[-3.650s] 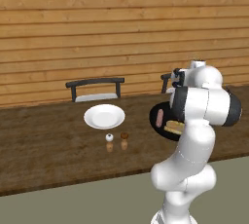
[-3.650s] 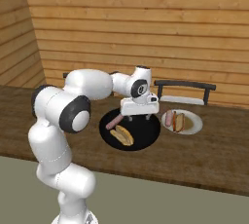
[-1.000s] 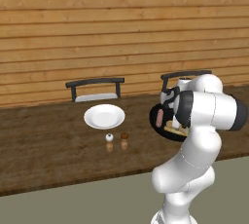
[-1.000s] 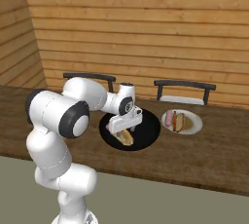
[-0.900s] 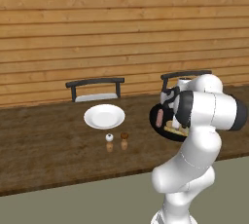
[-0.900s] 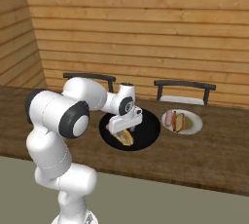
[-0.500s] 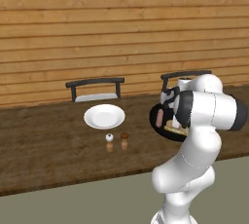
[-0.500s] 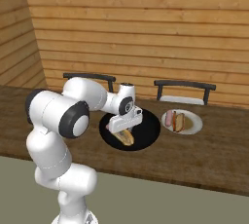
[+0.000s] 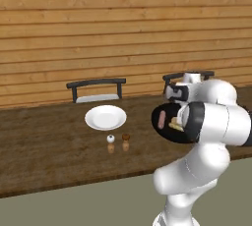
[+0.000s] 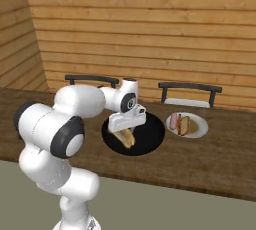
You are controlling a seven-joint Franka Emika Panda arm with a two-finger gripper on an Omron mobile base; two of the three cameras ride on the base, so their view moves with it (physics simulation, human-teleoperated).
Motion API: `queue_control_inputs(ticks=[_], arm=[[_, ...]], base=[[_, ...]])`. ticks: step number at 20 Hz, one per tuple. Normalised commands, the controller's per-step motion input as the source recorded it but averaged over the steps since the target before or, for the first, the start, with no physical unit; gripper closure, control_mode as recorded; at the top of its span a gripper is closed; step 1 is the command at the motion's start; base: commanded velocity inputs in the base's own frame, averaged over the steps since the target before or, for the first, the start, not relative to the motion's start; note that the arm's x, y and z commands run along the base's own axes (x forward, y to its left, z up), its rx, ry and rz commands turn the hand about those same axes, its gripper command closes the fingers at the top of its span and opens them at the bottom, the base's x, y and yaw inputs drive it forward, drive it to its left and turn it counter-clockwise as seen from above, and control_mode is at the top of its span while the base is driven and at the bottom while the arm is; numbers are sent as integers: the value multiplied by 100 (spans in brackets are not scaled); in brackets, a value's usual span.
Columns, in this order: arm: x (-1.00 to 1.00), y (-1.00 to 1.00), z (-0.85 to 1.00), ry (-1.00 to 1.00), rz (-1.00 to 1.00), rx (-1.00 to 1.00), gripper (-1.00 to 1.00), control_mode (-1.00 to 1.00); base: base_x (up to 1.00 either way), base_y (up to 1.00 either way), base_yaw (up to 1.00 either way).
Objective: Place one bun and one sausage from the bowl on each plate.
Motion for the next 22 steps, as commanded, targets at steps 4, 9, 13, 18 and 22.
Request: queue_control_inputs(ticks=[4, 9, 13, 18, 22], arm=[[-14, 61, 86, 2, -22, 0, 100, -100], [0, 84, 62, 7, -29, 0, 100, -100], [9, 87, 41, 16, -28, 0, 100, -100], [32, 75, 10, 13, -25, 0, 100, -100], [34, 65, 0, 12, -16, 0, 100, -100]], base=[[0, 0, 0], [0, 0, 0], [0, 0, 0], [0, 0, 0], [0, 0, 0]])
